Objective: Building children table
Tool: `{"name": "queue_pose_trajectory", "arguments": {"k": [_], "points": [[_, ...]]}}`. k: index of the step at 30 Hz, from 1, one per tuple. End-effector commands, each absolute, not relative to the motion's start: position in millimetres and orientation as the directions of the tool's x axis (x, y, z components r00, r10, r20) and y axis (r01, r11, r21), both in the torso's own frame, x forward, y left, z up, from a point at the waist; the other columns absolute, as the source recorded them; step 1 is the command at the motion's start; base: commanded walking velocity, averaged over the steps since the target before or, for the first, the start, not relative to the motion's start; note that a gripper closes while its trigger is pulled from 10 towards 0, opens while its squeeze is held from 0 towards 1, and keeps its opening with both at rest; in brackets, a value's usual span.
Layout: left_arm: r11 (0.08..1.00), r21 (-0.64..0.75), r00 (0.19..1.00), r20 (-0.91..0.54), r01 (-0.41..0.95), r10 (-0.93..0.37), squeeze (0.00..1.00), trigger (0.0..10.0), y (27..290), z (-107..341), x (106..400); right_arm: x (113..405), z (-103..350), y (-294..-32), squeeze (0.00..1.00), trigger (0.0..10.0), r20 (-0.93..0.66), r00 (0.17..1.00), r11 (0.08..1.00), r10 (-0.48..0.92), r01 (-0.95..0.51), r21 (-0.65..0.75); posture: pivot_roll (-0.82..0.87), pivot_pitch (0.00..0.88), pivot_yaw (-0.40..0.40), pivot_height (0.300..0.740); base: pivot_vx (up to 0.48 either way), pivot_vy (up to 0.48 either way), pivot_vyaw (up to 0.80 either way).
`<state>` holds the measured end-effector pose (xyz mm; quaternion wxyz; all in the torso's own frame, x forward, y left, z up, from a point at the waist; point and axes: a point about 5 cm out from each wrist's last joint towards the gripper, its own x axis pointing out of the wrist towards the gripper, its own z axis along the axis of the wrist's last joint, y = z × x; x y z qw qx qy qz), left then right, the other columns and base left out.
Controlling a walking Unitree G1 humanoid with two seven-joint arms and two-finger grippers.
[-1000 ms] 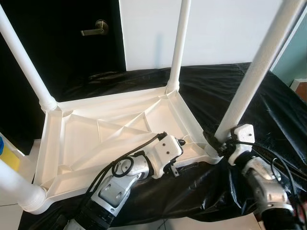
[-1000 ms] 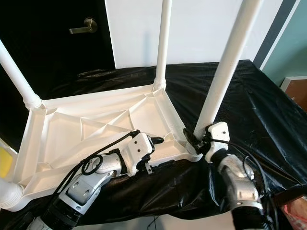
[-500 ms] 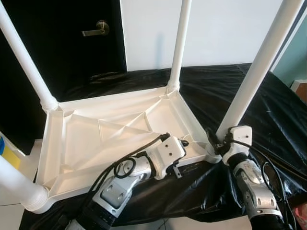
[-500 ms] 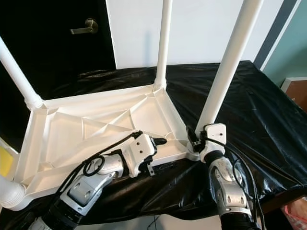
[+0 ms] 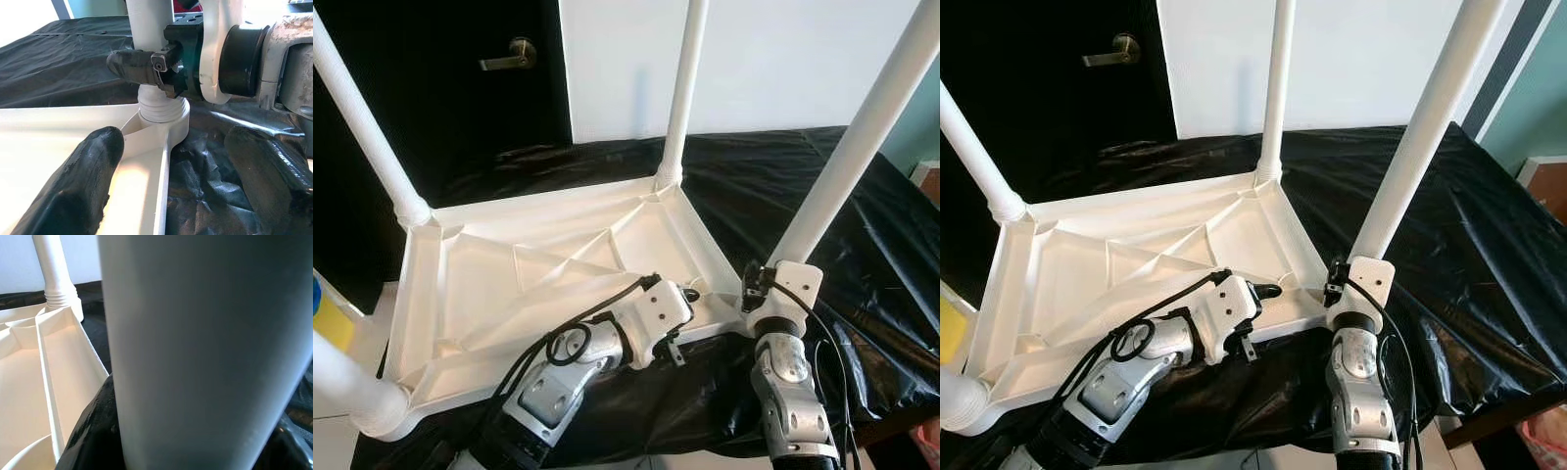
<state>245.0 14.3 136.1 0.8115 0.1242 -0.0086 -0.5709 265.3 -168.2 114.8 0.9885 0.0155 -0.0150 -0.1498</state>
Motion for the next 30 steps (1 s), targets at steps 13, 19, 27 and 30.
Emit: {"name": "queue_pose_trajectory", "arguments": {"k": [13, 19, 27, 30], "points": [[0.284, 0.211, 0.315, -0.127, 0.935, -0.941, 0.00, 10.0, 9.2, 138.2, 245.8, 259.4, 104.8, -169.4, 0.00, 10.0, -0.050, 0.937, 0.939, -0.345, 0.344, -0.024, -0.07, 0.000, 0.005, 0.740, 0.000, 0.000, 0.00], [0.281, 0.210, 0.311, -0.123, 0.936, -0.942, 0.00, 10.0, 8.4, 139.0, 245.9, 258.3, 112.4, -179.3, 1.00, 10.0, 0.022, 0.964, 0.961, -0.265, 0.266, -0.071, -0.06, 0.001, 0.004, 0.740, 0.000, 0.000, 0.00], [0.287, 0.210, 0.316, -0.125, 0.935, -0.940, 0.00, 10.0, 9.2, 138.9, 246.0, 255.7, 116.0, -195.3, 1.00, 10.0, 0.058, 0.983, 0.978, -0.174, 0.179, -0.110, -0.05, 0.000, 0.000, 0.740, 0.000, 0.000, 0.00], [0.288, 0.209, 0.318, -0.125, 0.934, -0.940, 0.00, 10.0, 9.6, 138.9, 245.7, 255.5, 115.6, -197.7, 1.00, 10.0, 0.055, 0.991, 0.987, -0.119, 0.124, -0.105, -0.05, 0.000, -0.001, 0.740, 0.000, 0.000, 0.00]]}}
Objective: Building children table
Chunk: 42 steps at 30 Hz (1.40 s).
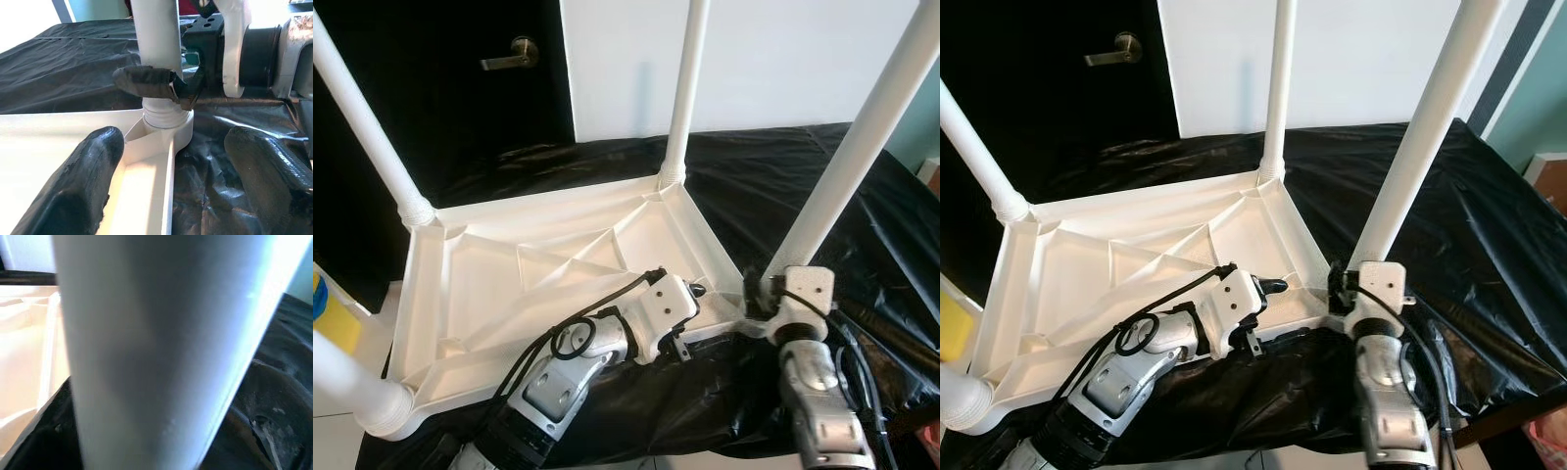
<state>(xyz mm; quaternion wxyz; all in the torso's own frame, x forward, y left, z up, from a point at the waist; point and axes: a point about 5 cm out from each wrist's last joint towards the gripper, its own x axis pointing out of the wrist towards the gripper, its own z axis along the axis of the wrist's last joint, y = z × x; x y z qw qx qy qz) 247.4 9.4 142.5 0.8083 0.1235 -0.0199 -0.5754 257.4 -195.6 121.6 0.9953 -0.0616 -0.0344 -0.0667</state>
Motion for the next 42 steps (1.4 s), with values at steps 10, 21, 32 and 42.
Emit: {"name": "queue_pose_trajectory", "arguments": {"k": [10, 21, 32, 42], "points": [[0.275, 0.202, 0.305, -0.137, 0.940, -0.943, 0.00, 10.0, 10.4, 136.6, 243.7, 260.9, 113.0, -200.0, 0.00, 10.0, 0.030, 0.991, 0.985, 0.131, -0.126, -0.120, -0.05, 0.000, 0.000, 0.740, 0.000, 0.000, 0.00], [0.264, 0.209, 0.296, -0.143, 0.942, -0.944, 0.00, 10.0, 9.1, 136.5, 242.7, 279.5, 110.5, -205.5, 0.00, 10.0, -0.052, 0.907, 0.889, 0.419, -0.421, -0.180, -0.04, 0.000, -0.008, 0.740, 0.000, 0.000, 0.00], [0.278, 0.208, 0.310, -0.141, 0.938, -0.940, 0.00, 10.0, 8.7, 135.7, 241.8, 288.8, 109.1, -201.6, 0.00, 2.9, -0.080, 0.857, 0.835, 0.509, -0.514, -0.197, -0.02, 0.000, -0.031, 0.740, 0.000, 0.000, 0.00], [0.283, 0.210, 0.315, -0.141, 0.936, -0.939, 0.00, 10.0, 8.8, 134.5, 241.2, 288.8, 104.9, -206.5, 0.00, 0.0, -0.076, 0.835, 0.817, 0.545, -0.549, -0.177, -0.02, 0.000, -0.041, 0.740, 0.000, 0.000, 0.00]]}}
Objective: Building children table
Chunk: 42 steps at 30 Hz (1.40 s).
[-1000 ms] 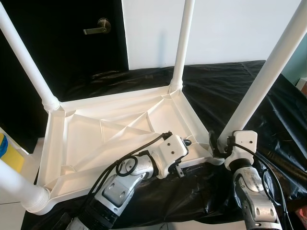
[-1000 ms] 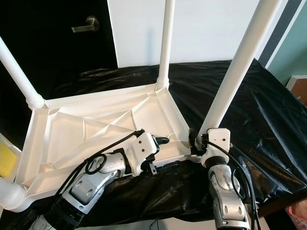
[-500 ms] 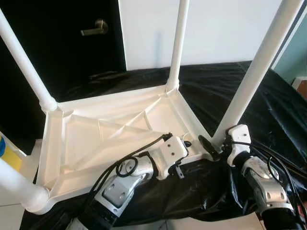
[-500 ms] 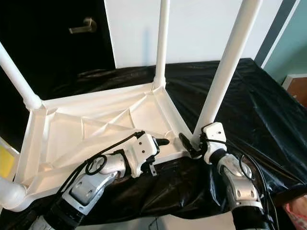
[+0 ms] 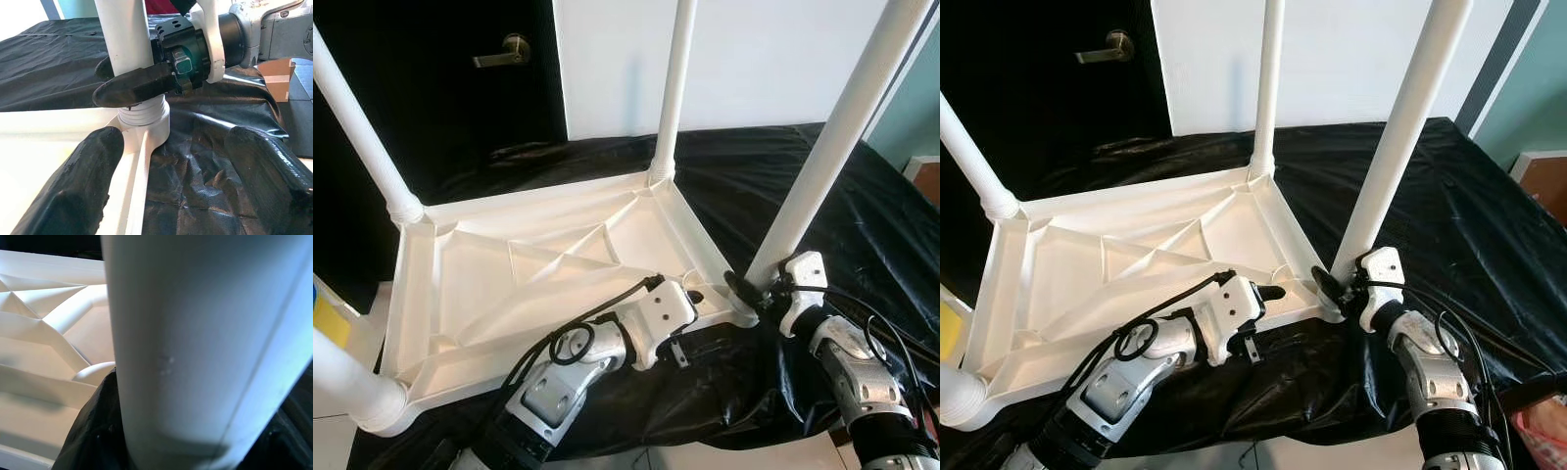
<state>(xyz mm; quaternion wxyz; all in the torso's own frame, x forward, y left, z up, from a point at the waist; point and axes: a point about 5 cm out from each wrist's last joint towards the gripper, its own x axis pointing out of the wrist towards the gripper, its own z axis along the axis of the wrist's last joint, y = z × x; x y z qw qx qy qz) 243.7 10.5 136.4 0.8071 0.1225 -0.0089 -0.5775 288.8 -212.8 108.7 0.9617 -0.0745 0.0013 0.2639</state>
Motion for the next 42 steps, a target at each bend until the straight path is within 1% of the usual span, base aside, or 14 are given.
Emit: {"name": "queue_pose_trajectory", "arguments": {"k": [1, 2, 3, 14, 15, 16, 19, 27, 28, 29, 30, 31, 34, 42], "points": [[0.281, 0.210, 0.314, -0.141, 0.936, -0.939, 0.00, 10.0, 8.6, 134.4, 241.1, 288.1, 103.5, -207.3, 0.00, 0.0, -0.077, 0.838, 0.821, 0.540, -0.545, -0.168, -0.02, 0.000, -0.041, 0.740, 0.000, 0.000, 0.00], [0.281, 0.210, 0.314, -0.141, 0.936, -0.939, 0.00, 10.0, 8.6, 134.4, 241.1, 288.1, 103.5, -207.3, 0.00, 0.0, -0.077, 0.838, 0.821, 0.540, -0.545, -0.168, -0.02, 0.000, -0.041, 0.740, 0.000, 0.000, 0.00], [0.280, 0.210, 0.313, -0.141, 0.937, -0.939, 0.00, 10.0, 8.5, 134.3, 241.2, 287.4, 102.4, -208.2, 0.00, 10.0, -0.076, 0.846, 0.831, 0.528, -0.533, -0.160, -0.02, 0.000, -0.039, 0.740, 0.000, 0.000, 0.00], [0.271, 0.212, 0.304, -0.143, 0.939, -0.942, 0.00, 10.0, 7.4, 133.6, 240.8, 284.9, 100.3, -208.9, 0.00, 10.0, -0.051, 0.925, 0.916, 0.377, -0.380, -0.125, -0.03, 0.000, -0.035, 0.740, 0.000, 0.000, 0.00], [0.267, 0.212, 0.300, -0.143, 0.940, -0.943, 0.00, 10.0, 6.8, 133.3, 240.5, 285.2, 99.7, -208.1, 0.00, 10.0, -0.037, 0.966, 0.960, 0.255, -0.257, -0.110, -0.03, 0.000, -0.032, 0.740, 0.000, 0.000, 0.00], [0.267, 0.212, 0.300, -0.143, 0.940, -0.943, 0.00, 10.0, 6.8, 133.3, 240.5, 285.2, 99.7, -208.1, 0.00, 10.0, -0.037, 0.966, 0.960, 0.255, -0.257, -0.110, -0.03, 0.000, -0.032, 0.740, 0.000, 0.000, 0.00], [0.263, 0.212, 0.296, -0.143, 0.941, -0.944, 0.00, 10.0, 6.2, 133.6, 240.5, 285.0, 97.4, -206.0, 0.00, 10.0, -0.043, 0.994, 0.993, 0.099, -0.102, -0.063, -0.04, 0.000, -0.029, 0.740, 0.000, 0.000, 0.00], [0.257, 0.211, 0.290, -0.145, 0.943, -0.946, 0.00, 10.0, 6.2, 133.6, 240.3, 279.6, 93.8, -196.1, 0.00, 10.0, -0.056, 0.994, 0.995, -0.098, 0.096, -0.039, -0.04, 0.000, -0.026, 0.740, 0.000, 0.000, 0.00], [0.256, 0.213, 0.290, -0.145, 0.943, -0.946, 0.00, 10.0, 6.1, 133.9, 240.7, 277.5, 92.9, -189.6, 0.00, 10.0, -0.051, 0.987, 0.988, -0.155, 0.154, -0.020, -0.04, 0.000, -0.026, 0.740, 0.000, 0.000, 0.00], [0.256, 0.213, 0.290, -0.145, 0.943, -0.946, 0.00, 10.0, 6.1, 133.9, 240.7, 277.5, 92.9, -189.6, 0.00, 10.0, -0.051, 0.987, 0.988, -0.155, 0.154, -0.020, -0.04, 0.000, -0.026, 0.740, 0.000, 0.000, 0.00], [0.256, 0.215, 0.290, -0.145, 0.942, -0.946, 0.00, 10.0, 6.0, 134.2, 241.3, 273.9, 92.3, -179.6, 0.00, 10.0, -0.050, 0.969, 0.970, -0.242, 0.243, 0.007, -0.03, 0.000, -0.028, 0.740, 0.000, 0.000, 0.00], [0.256, 0.216, 0.290, -0.145, 0.942, -0.946, 0.00, 10.0, 6.0, 134.3, 241.4, 272.6, 92.2, -176.2, 0.00, 10.0, -0.051, 0.962, 0.963, -0.269, 0.270, 0.014, -0.03, 0.000, -0.028, 0.740, 0.000, 0.000, 0.00], [0.257, 0.216, 0.291, -0.145, 0.942, -0.945, 0.00, 10.0, 5.7, 134.5, 241.5, 270.7, 91.4, -168.9, 0.00, 10.0, -0.061, 0.950, 0.951, -0.306, 0.308, 0.012, -0.03, 0.000, -0.027, 0.740, 0.000, 0.000, 0.00], [0.263, 0.215, 0.297, -0.144, 0.941, -0.944, 0.00, 10.0, 6.1, 135.3, 242.1, 271.7, 93.4, -165.6, 0.00, 10.0, -0.053, 0.957, 0.958, -0.284, 0.285, 0.005, -0.03, 0.000, -0.030, 0.740, 0.000, 0.000, 0.00]]}}
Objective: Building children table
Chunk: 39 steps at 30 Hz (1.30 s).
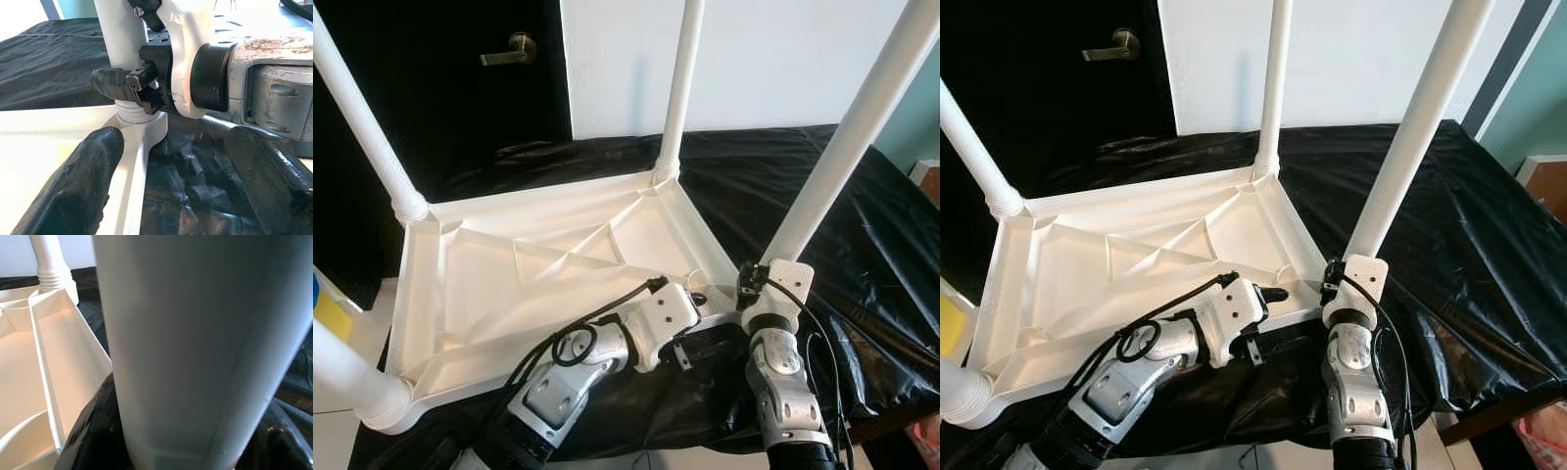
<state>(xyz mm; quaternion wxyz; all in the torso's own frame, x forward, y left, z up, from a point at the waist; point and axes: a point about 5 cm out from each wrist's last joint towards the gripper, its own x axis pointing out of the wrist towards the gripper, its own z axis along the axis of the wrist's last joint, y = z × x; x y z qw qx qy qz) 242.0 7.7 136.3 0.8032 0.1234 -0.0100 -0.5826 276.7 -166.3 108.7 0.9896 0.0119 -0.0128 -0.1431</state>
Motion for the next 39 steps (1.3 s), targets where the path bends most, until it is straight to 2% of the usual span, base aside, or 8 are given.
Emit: {"name": "queue_pose_trajectory", "arguments": {"k": [1, 15, 16, 17, 18, 37, 38, 39], "points": [[0.263, 0.215, 0.297, -0.144, 0.941, -0.944, 0.00, 10.0, 6.1, 135.3, 242.1, 271.7, 93.4, -165.6, 0.00, 10.0, -0.053, 0.957, 0.958, -0.284, 0.285, 0.005, -0.03, 0.000, -0.030, 0.740, 0.000, 0.000, 0.00], [0.271, 0.213, 0.303, -0.136, 0.939, -0.943, 0.00, 10.0, 5.1, 136.7, 243.4, 271.7, 97.9, -162.2, 0.00, 10.0, -0.038, 0.955, 0.956, -0.293, 0.293, -0.002, -0.04, 0.000, -0.029, 0.740, 0.000, 0.000, 0.00], [0.271, 0.212, 0.303, -0.135, 0.939, -0.943, 0.00, 10.0, 5.0, 136.6, 243.3, 271.4, 98.5, -162.6, 0.75, 10.0, -0.035, 0.956, 0.956, -0.292, 0.292, -0.003, -0.04, 0.000, -0.029, 0.740, 0.000, 0.000, 0.00], [0.271, 0.212, 0.303, -0.135, 0.939, -0.943, 0.00, 10.0, 5.0, 136.6, 243.3, 271.4, 98.5, -162.6, 0.75, 10.0, -0.035, 0.956, 0.956, -0.292, 0.292, -0.003, -0.04, 0.000, -0.029, 0.740, 0.000, 0.000, 0.00], [0.270, 0.212, 0.302, -0.135, 0.939, -0.944, 0.00, 10.0, 4.9, 136.4, 243.0, 270.9, 99.6, -163.4, 1.00, 10.0, -0.029, 0.956, 0.957, -0.291, 0.291, -0.002, -0.04, 0.000, -0.027, 0.740, 0.000, 0.000, 0.00], [0.259, 0.213, 0.291, -0.140, 0.942, -0.946, 0.00, 10.0, 4.5, 136.1, 242.9, 261.4, 110.1, -192.1, 1.00, 10.0, 0.063, 0.991, 0.992, -0.122, 0.123, -0.011, -0.05, 0.000, -0.013, 0.740, 0.000, 0.000, 0.00], [0.257, 0.213, 0.290, -0.141, 0.943, -0.947, 0.00, 10.0, 4.8, 136.0, 243.1, 260.2, 111.6, -196.8, 0.00, 10.0, 0.076, 0.994, 0.996, -0.080, 0.082, -0.025, -0.06, 0.000, -0.007, 0.740, 0.000, 0.000, 0.00], [0.257, 0.213, 0.290, -0.141, 0.943, -0.947, 0.00, 10.0, 4.8, 136.0, 243.1, 260.2, 111.6, -196.8, 0.00, 10.0, 0.076, 0.994, 0.996, -0.080, 0.082, -0.025, -0.06, 0.000, -0.007, 0.740, 0.000, 0.000, 0.00]]}}
